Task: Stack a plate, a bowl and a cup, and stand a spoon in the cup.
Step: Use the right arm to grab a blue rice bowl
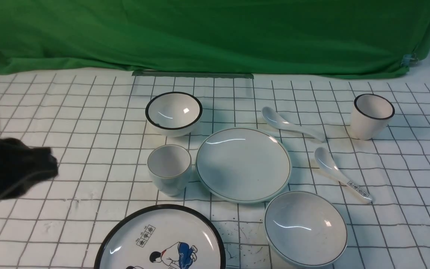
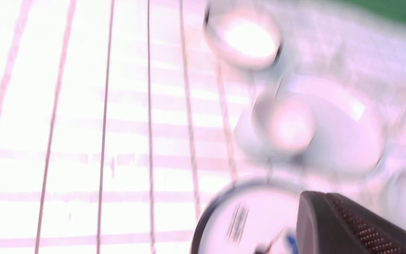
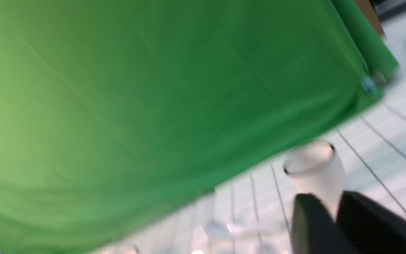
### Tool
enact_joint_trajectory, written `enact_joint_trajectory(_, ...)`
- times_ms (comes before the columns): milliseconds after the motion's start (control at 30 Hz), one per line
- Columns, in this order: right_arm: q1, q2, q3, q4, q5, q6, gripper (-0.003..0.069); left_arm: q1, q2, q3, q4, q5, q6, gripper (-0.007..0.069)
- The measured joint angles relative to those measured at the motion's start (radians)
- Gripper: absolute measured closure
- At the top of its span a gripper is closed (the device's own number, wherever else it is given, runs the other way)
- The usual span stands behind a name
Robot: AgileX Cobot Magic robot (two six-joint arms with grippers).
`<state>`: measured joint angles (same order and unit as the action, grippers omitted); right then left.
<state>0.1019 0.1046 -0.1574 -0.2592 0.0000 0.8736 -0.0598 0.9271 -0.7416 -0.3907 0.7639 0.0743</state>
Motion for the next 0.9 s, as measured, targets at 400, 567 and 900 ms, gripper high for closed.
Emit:
enact_joint_trajectory(400,0.483,0.905,-0.615,0.006,0.88,-0.372,0.0626,0.0,0.3,-0.002,-0.002,0.065,0.167,0.0621)
enact_joint_trajectory(567,0.401,1.19,-0.783,0.142,0.896,-0.574,0.064,0.0,0.268,-0.003,0.001,0.079,0.184,0.0621)
enact_joint_trajectory(900,0.231,1.483,-0.912,0.475,0.863,-0.88,0.0406,0.0,0.17,-0.009,0.01,0.087,0.186,0.0621)
